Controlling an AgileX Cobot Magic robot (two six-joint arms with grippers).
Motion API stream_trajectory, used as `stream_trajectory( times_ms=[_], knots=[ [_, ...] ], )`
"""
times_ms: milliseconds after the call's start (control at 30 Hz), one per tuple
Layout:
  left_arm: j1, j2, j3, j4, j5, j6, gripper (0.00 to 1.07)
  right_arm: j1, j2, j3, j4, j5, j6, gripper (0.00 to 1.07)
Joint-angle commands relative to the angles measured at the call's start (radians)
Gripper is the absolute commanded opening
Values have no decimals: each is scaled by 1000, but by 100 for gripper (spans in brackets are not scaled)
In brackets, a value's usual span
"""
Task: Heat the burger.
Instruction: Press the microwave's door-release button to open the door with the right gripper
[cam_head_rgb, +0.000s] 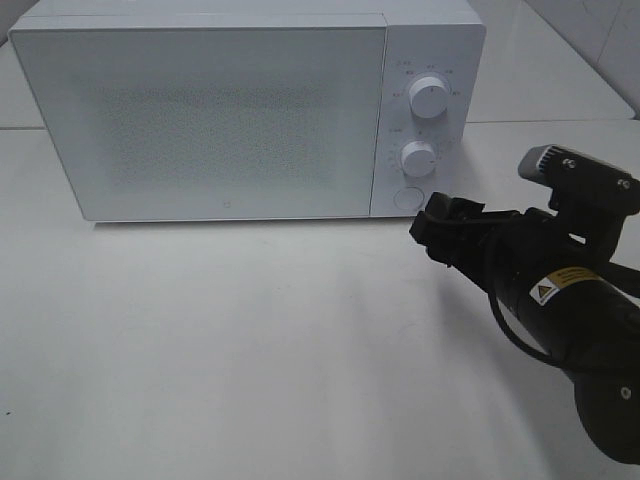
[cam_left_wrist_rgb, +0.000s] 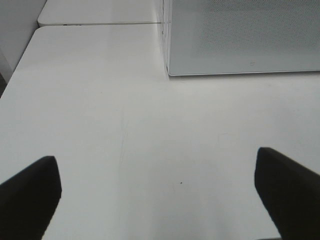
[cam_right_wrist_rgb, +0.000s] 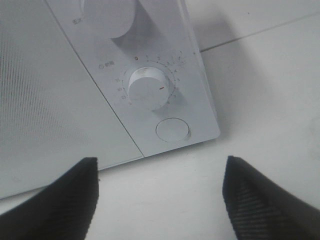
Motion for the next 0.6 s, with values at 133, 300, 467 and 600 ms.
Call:
stream_trajectory(
  times_ms=[133, 300, 467, 600],
  knots=[
    [1, -20, 4, -6, -4, -8, 100, 4, -3, -5, 1, 11, 420, 53],
    [1, -20, 4, -6, -4, -8, 100, 4, -3, -5, -4, 18, 741, 38],
    [1, -20, 4, -6, -4, -8, 100, 4, -3, -5, -3, 25, 939, 23],
    [1, -20, 4, -6, -4, -8, 100, 4, -3, -5, -3, 25, 1045, 12]
  ],
)
